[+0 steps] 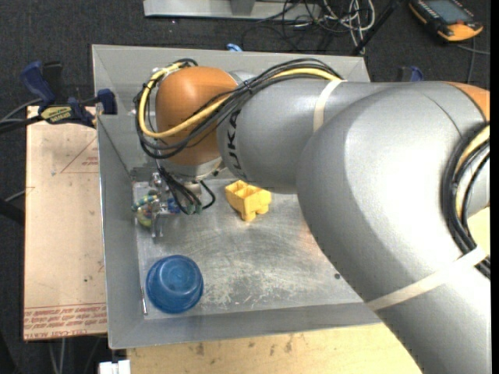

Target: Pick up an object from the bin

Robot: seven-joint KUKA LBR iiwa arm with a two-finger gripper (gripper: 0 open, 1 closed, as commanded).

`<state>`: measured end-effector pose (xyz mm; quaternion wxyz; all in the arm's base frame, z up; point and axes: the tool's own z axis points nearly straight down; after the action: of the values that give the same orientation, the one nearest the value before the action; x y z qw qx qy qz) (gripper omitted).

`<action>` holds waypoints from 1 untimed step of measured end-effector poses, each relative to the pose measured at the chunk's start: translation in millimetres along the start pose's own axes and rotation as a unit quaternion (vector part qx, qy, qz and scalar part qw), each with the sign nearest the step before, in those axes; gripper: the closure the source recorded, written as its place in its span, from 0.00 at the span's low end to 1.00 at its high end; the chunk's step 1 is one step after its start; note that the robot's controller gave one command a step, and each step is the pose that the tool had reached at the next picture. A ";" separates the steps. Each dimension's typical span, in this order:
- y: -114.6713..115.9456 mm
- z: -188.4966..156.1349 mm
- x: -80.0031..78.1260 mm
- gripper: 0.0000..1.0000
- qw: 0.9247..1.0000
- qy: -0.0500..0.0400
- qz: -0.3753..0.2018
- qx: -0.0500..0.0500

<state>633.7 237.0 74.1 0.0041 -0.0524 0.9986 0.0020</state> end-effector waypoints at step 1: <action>0.0 -0.1 -0.1 1.00 1.000 0.000 0.000 0.000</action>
Offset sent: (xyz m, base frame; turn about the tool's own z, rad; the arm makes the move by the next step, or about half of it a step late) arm 0.0000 0.0000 0.0000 0.0000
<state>633.8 237.1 74.2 0.0041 -0.0523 0.9986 0.0022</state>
